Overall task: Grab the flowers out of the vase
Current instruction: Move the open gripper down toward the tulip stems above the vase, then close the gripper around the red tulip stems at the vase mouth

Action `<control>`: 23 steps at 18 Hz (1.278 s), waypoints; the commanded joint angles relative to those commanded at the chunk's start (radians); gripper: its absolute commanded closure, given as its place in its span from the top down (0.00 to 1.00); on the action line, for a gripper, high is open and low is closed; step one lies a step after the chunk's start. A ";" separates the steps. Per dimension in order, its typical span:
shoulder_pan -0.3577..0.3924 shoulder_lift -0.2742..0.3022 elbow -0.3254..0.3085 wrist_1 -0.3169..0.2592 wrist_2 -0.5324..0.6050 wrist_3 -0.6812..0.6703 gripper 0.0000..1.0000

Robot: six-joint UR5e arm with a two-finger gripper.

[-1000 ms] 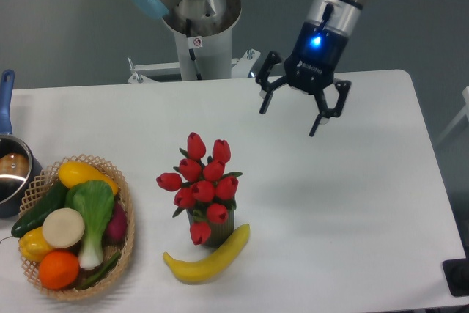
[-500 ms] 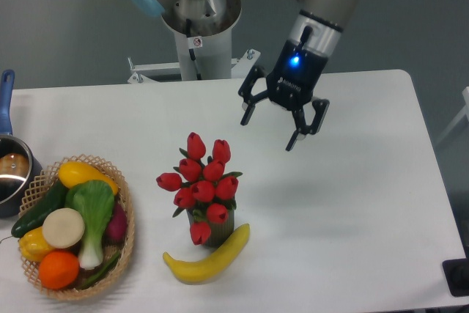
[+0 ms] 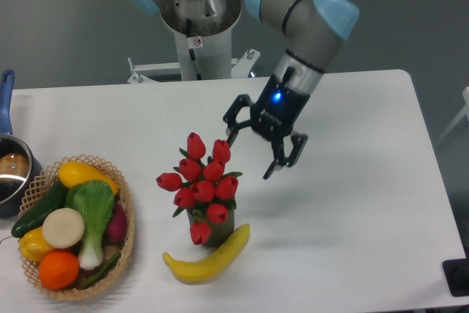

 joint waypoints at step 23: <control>-0.041 -0.069 0.048 0.002 -0.147 -0.002 1.00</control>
